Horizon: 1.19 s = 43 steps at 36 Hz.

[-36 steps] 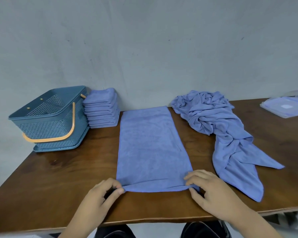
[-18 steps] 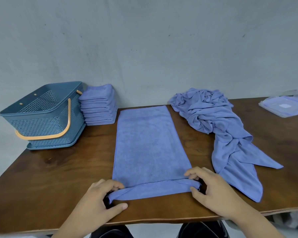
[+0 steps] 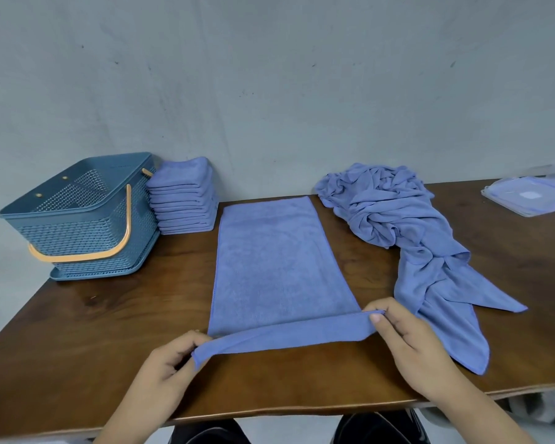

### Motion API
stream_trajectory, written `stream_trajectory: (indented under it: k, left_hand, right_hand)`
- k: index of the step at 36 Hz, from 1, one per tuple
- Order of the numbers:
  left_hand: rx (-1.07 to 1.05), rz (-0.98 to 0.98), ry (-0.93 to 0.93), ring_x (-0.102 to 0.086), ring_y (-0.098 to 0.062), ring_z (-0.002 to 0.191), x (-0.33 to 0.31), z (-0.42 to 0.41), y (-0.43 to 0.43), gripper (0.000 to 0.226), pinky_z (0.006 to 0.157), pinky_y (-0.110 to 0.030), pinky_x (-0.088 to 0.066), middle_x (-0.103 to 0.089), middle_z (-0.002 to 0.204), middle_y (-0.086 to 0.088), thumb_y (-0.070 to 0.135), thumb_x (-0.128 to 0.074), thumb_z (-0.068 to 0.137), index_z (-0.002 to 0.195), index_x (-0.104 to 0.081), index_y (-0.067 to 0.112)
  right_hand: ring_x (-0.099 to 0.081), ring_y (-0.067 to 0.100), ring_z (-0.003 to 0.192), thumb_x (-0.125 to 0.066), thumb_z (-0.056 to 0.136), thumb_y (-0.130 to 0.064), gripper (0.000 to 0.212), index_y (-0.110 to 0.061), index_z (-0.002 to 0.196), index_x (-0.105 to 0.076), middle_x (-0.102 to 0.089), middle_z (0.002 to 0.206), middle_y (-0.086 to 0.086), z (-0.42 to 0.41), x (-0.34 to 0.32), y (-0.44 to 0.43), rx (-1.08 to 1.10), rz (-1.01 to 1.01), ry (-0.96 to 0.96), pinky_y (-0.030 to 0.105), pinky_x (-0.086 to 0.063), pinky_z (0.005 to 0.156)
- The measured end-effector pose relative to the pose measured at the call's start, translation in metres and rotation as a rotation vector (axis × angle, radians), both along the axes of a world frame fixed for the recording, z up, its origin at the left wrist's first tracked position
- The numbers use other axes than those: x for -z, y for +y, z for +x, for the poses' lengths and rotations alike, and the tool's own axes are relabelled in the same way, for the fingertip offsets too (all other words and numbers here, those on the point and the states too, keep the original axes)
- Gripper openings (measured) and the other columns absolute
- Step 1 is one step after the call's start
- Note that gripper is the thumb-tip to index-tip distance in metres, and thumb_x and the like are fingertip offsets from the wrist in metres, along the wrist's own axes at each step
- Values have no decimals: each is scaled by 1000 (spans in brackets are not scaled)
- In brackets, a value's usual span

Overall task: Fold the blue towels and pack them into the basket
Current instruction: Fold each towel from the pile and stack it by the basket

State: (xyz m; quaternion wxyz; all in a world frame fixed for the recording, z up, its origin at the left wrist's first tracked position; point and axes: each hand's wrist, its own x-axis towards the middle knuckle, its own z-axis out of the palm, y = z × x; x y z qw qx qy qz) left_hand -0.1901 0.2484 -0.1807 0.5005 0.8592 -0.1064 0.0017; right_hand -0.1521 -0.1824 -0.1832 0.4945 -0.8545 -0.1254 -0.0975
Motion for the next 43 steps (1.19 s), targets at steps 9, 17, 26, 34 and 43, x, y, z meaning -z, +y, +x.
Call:
stream_trajectory:
  k: [9,17,26,34,43]
  left_hand:
    - [-91,-75,-30,-66,-19,89,-4,-4,-6,55,76,-22,-46,-71,95,0,66,-51,103,122,-74,20]
    - [-161,-150,-53,-63,-5,78,-16,10,-17,51,69,-13,-46,-70,86,10,64,-52,101,116,-78,23]
    - [-228,-215,-61,-71,-24,89,-40,95,-17,47,78,-36,-51,-75,97,-3,60,-54,104,110,-79,21]
    - [-294,44,62,-67,-7,107,-24,202,-8,24,83,-23,-49,-70,111,15,25,-66,98,110,-61,45]
    - [-233,539,-127,-52,-23,139,-13,272,-30,41,118,-42,-40,-60,149,0,32,-46,111,149,-57,19]
  right_hand:
    - [-67,19,79,-40,107,-66,43,-32,119,-65,-68,88,0,-4,-2,4,31,-11,-8,43,-52,73]
    - [-69,14,99,-50,111,-42,24,-29,120,-67,-72,103,-5,14,-15,16,-9,129,66,26,-54,83]
    - [-70,12,105,-51,112,-34,21,-31,114,-71,-74,108,-8,96,-48,40,50,220,47,38,-54,92]
    - [-64,11,108,-64,102,-18,26,-38,118,-60,-65,114,-14,196,-32,58,104,43,190,25,-49,86]
    - [-51,21,139,-51,108,-13,40,-10,147,-58,-54,152,4,267,-18,77,-8,-429,82,30,-38,116]
